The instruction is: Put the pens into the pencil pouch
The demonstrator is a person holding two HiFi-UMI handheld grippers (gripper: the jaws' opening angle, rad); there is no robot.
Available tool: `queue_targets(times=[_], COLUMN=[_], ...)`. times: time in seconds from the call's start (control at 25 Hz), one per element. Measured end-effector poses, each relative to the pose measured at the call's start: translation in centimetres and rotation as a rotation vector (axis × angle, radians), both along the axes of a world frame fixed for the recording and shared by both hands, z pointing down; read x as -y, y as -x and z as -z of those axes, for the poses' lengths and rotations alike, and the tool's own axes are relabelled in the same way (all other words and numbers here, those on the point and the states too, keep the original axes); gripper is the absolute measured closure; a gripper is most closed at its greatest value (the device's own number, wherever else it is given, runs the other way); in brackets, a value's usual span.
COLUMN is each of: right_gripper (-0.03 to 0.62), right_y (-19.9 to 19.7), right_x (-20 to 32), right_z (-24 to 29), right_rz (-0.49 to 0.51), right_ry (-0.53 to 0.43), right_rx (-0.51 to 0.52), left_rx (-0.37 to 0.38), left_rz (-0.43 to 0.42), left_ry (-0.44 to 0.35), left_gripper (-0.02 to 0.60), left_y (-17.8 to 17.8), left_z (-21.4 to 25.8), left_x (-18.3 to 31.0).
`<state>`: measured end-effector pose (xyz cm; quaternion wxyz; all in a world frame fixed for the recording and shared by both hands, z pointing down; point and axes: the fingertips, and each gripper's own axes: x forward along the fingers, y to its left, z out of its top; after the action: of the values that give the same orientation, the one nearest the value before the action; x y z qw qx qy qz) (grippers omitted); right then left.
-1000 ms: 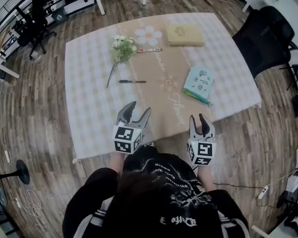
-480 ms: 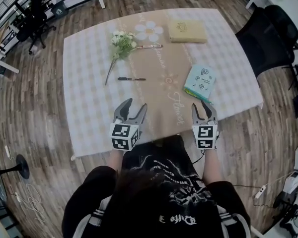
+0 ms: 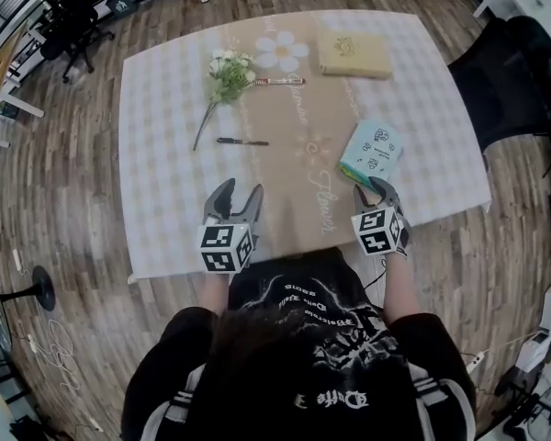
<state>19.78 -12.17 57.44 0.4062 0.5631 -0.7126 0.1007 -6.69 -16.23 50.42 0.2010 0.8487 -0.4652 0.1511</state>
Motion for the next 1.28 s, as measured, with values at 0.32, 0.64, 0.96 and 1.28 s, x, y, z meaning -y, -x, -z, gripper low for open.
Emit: queue_targets(times=[0.32,0.64,0.96,1.28], right_gripper=[0.527,0.574,0.585,0.585], right_y=[-1.7,-2.2,-2.9,-3.7], right_x=[1.4,2.3,4.2,6.0], right_z=[-1.9,-1.2,1.4,3.5], right_rz=[0.085,0.055,-0.016,-0.033], right_ry=[0.072,0.069,0.005,-0.038], right_rx=[-0.106,-0.013,0.097,0.099], left_rx=[0.012,0.012,-0.04,0.029], left_rz=[0.037,0.025,0.1,0.169], left_ry=[0.052,0.112,0.228,0.276], left_gripper=[0.318,0.322,0.356,0.373], left_y=[-1.1,-2.9,-3.9,-3.5], left_z=[-1.2,-2.2,-3.5,-5.3], left_x=[1.0,2.0,4.6,7.4])
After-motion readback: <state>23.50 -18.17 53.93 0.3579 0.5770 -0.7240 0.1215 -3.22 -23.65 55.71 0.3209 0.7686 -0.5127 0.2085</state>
